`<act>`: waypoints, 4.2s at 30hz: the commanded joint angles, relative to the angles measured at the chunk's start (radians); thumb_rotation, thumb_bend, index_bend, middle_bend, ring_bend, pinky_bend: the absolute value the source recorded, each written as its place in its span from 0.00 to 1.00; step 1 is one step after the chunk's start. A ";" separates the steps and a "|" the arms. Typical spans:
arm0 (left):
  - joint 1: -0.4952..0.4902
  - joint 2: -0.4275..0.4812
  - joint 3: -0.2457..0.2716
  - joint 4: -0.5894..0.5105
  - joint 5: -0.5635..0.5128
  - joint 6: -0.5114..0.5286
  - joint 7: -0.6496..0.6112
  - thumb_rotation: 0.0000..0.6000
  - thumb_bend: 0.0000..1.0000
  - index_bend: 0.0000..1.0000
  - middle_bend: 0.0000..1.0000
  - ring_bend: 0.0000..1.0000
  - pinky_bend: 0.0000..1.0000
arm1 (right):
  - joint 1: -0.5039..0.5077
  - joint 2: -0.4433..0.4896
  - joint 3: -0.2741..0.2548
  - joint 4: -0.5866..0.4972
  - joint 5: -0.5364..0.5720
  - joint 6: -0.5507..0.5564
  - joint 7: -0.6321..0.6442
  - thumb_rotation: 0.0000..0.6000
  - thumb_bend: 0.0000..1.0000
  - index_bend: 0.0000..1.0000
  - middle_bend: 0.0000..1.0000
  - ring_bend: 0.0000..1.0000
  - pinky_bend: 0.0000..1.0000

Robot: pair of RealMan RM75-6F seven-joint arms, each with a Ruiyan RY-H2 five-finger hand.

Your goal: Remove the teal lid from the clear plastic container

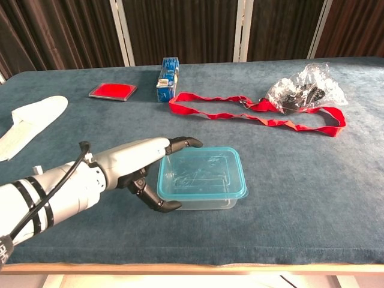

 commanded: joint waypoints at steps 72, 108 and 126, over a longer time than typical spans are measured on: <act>-0.010 -0.036 0.082 0.122 0.142 0.073 -0.115 1.00 0.30 0.00 0.58 0.47 0.57 | 0.481 -0.487 0.069 0.136 -0.080 -0.482 -0.205 1.00 0.32 0.55 0.08 0.00 0.00; -0.004 -0.036 0.088 0.130 0.132 0.054 -0.107 1.00 0.31 0.00 0.60 0.49 0.59 | 0.533 -0.534 0.060 0.151 0.019 -0.475 -0.255 1.00 0.32 0.57 0.09 0.00 0.00; 0.001 -0.058 0.108 0.171 0.173 0.073 -0.076 1.00 0.31 0.00 0.63 0.51 0.60 | 0.545 -0.527 0.053 0.135 0.038 -0.466 -0.258 1.00 0.32 0.57 0.09 0.00 0.00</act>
